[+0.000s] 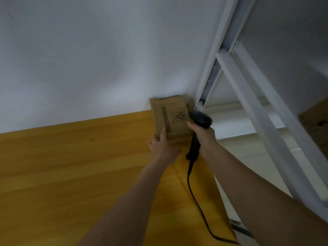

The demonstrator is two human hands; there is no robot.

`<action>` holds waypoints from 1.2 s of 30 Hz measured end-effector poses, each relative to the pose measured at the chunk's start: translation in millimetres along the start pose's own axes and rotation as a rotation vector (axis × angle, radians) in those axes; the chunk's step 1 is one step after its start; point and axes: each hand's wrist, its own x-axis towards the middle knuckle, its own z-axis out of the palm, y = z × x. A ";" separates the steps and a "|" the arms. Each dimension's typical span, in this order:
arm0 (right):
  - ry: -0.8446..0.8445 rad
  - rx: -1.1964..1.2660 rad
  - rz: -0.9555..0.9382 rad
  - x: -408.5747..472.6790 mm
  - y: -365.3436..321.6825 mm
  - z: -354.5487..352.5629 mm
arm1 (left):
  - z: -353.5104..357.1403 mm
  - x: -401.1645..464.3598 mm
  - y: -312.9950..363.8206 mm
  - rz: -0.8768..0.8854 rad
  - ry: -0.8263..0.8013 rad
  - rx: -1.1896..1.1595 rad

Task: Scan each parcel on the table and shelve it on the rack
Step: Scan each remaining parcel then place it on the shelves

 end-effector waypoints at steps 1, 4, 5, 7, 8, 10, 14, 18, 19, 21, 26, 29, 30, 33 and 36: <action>0.011 -0.023 -0.023 -2.2 1.8 0.7 | -0.9 0.3 -2.0 0.002 0.003 -0.035; 0.032 -0.114 -0.144 -18.6 7.4 4.4 | -6.3 -1.3 -13.4 -0.029 0.015 -0.244; 0.023 -0.145 -0.210 -27.5 9.9 6.8 | -8.7 -5.3 -17.8 -0.050 0.008 -0.334; -0.022 -0.199 -0.360 -49.5 16.4 14.2 | -11.8 -15.3 -27.8 -0.079 -0.035 -0.533; -0.052 -0.227 -0.439 -61.4 21.0 18.4 | -12.4 -20.8 -32.9 -0.085 -0.056 -0.638; -0.085 -0.306 -0.554 -82.6 32.4 26.6 | -13.2 -31.4 -42.5 -0.137 -0.089 -0.816; -0.100 -0.398 -0.638 -103.1 55.4 37.2 | -18.6 -42.7 -69.0 -0.250 -0.061 -0.885; -0.193 -0.342 -0.556 -107.2 65.7 39.8 | -27.5 -51.0 -88.1 -0.329 -0.044 -0.720; -0.219 -0.333 -0.543 -107.1 65.5 40.2 | -30.9 -50.8 -88.7 -0.349 -0.017 -0.684; -0.218 -0.288 -0.529 -106.5 62.1 38.7 | -38.6 -48.0 -87.3 -0.372 0.103 -0.614; -0.067 -0.160 -0.373 -93.4 41.0 32.7 | -46.5 -52.8 -69.3 -0.155 0.381 -0.433; -0.121 -0.180 -0.123 -88.5 37.0 33.9 | -43.2 -54.0 -59.6 -0.104 0.384 -0.351; -0.159 -0.189 -0.069 -89.4 37.9 34.7 | -41.7 -52.7 -57.9 -0.122 0.342 -0.345; -0.227 -0.201 -0.020 -96.8 43.6 35.1 | -39.0 -51.0 -56.1 -0.202 0.267 -0.367; -0.235 -0.176 -0.053 -103.5 43.9 29.8 | -42.3 -50.7 -58.4 -0.239 0.245 -0.401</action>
